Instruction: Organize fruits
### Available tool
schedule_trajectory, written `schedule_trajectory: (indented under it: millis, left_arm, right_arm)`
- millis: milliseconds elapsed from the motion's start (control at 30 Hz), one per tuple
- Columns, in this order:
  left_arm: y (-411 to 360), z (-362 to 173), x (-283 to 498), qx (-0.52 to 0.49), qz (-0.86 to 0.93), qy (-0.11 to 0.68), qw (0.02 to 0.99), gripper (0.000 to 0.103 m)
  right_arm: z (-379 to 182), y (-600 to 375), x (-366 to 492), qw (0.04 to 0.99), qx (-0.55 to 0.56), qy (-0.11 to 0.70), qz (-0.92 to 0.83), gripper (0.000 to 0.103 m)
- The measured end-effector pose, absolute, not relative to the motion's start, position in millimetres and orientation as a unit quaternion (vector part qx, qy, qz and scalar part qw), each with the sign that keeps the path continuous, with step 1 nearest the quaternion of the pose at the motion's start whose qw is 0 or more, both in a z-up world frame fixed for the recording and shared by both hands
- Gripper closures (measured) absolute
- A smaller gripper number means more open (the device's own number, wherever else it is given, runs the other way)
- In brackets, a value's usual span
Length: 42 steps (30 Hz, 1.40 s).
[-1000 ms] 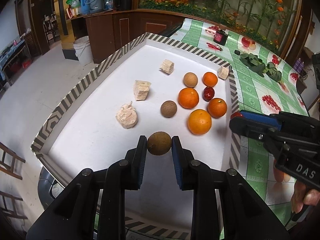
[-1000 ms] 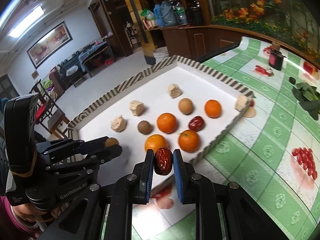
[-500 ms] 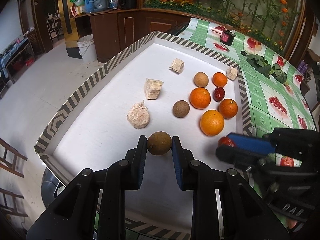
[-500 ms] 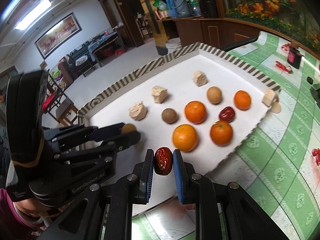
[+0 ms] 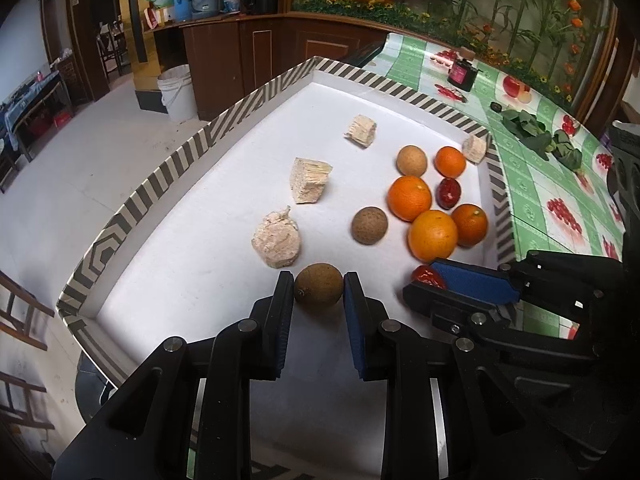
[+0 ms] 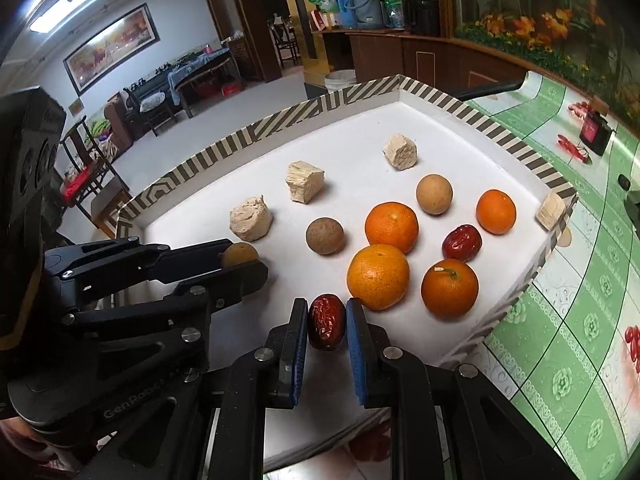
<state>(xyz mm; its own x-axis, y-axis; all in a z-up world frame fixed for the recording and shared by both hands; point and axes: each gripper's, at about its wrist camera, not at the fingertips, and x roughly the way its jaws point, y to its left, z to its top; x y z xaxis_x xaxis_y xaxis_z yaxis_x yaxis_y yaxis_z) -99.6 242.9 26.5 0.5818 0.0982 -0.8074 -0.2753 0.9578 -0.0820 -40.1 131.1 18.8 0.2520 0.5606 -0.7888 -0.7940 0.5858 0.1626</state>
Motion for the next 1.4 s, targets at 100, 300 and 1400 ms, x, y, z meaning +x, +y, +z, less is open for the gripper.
schedule_trajectory:
  millis: [100, 300, 1400]
  left_arm:
    - [245, 26, -99, -0.097, 0.112, 0.445, 0.883, 0.078]
    - [250, 26, -100, -0.098, 0.118, 0.449, 0.880, 0.077]
    - [186, 83, -122, -0.061, 0.148, 0.335, 0.928, 0.048]
  right_arm:
    - [16, 132, -42, 0.781, -0.144, 0.421, 0.439, 0.084]
    - [18, 132, -44, 0.773, -0.151, 0.422, 0.449, 0.083]
    - [63, 29, -57, 0.852, -0.030, 0.364, 0.374, 0.081]
